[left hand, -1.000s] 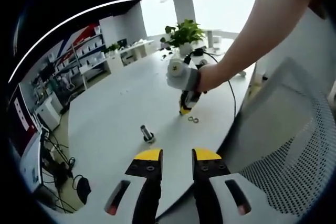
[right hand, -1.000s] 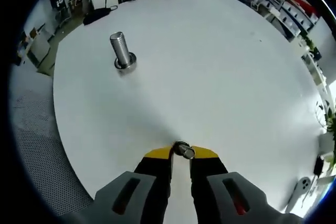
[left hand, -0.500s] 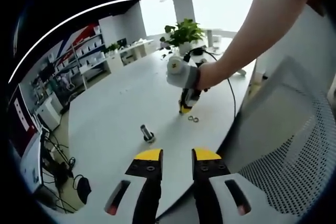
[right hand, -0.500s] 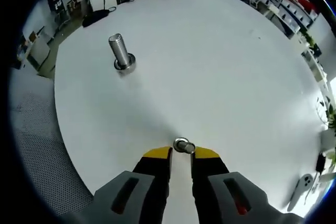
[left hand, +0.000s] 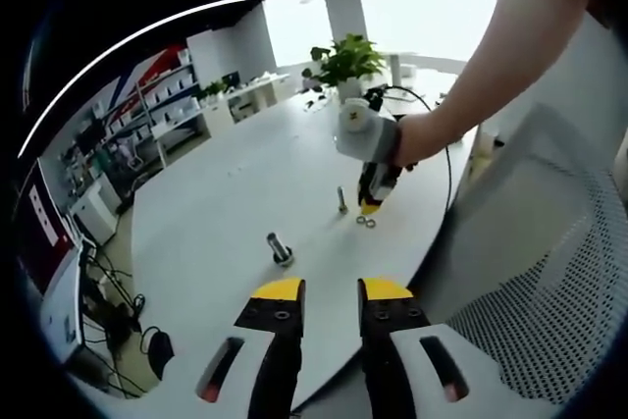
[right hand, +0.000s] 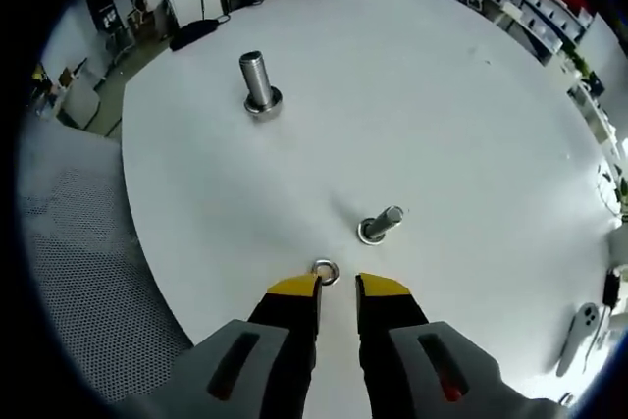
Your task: Place the washer onto the threaded stud by aligning its center hole with the stud, sliding it down to the base, and recovering from edge contact or off-axis alignment until the washer reaches the visible bottom stop.
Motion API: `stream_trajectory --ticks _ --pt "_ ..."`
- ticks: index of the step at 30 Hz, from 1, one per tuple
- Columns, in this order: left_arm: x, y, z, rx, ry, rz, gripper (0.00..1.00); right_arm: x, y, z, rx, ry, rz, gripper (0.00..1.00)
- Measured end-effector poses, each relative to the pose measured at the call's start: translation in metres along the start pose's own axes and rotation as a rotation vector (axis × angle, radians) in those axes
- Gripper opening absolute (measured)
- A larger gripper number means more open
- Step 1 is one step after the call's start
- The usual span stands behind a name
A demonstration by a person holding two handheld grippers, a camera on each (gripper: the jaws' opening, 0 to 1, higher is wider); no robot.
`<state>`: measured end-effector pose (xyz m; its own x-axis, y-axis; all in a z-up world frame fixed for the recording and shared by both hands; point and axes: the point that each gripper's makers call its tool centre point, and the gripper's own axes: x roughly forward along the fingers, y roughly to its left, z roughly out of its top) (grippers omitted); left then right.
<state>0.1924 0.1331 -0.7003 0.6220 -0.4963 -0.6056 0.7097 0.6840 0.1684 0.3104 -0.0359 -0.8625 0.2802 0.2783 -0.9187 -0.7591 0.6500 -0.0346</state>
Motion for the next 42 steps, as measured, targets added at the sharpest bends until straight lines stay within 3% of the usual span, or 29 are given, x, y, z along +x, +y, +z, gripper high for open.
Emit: stream_trajectory --ticks 3,10,14,23,29,32,35,37,42 --pt "0.0 0.0 -0.001 0.003 0.004 -0.001 0.19 0.002 0.006 0.0 -0.013 -0.013 0.018 0.16" --pt "0.0 0.001 -0.002 0.003 0.009 0.006 0.19 0.006 0.012 -0.012 0.022 0.017 0.022 0.16" --pt "0.0 0.001 -0.002 0.005 0.011 0.006 0.19 0.009 0.014 -0.017 0.0 0.037 0.025 0.16" --pt "0.0 0.001 -0.003 0.006 0.016 0.005 0.19 0.008 0.014 -0.016 0.007 -0.056 -0.015 0.15" --pt "0.001 0.0 -0.003 0.009 0.018 0.003 0.19 0.007 0.015 -0.021 -0.053 -0.023 0.0 0.15" --pt "0.001 0.0 -0.004 0.009 0.021 0.002 0.19 0.006 0.015 -0.021 -0.041 -0.016 0.012 0.16" --pt "0.001 -0.001 -0.004 0.013 0.022 0.001 0.18 0.008 0.013 -0.021 -0.035 0.022 0.039 0.16" --pt "0.001 -0.001 -0.005 0.015 0.027 -0.001 0.18 0.008 0.015 -0.021 -0.116 0.067 0.057 0.16" --pt "0.001 -0.003 -0.003 0.017 0.019 -0.01 0.19 0.009 0.015 -0.019 -0.119 0.139 0.074 0.16"
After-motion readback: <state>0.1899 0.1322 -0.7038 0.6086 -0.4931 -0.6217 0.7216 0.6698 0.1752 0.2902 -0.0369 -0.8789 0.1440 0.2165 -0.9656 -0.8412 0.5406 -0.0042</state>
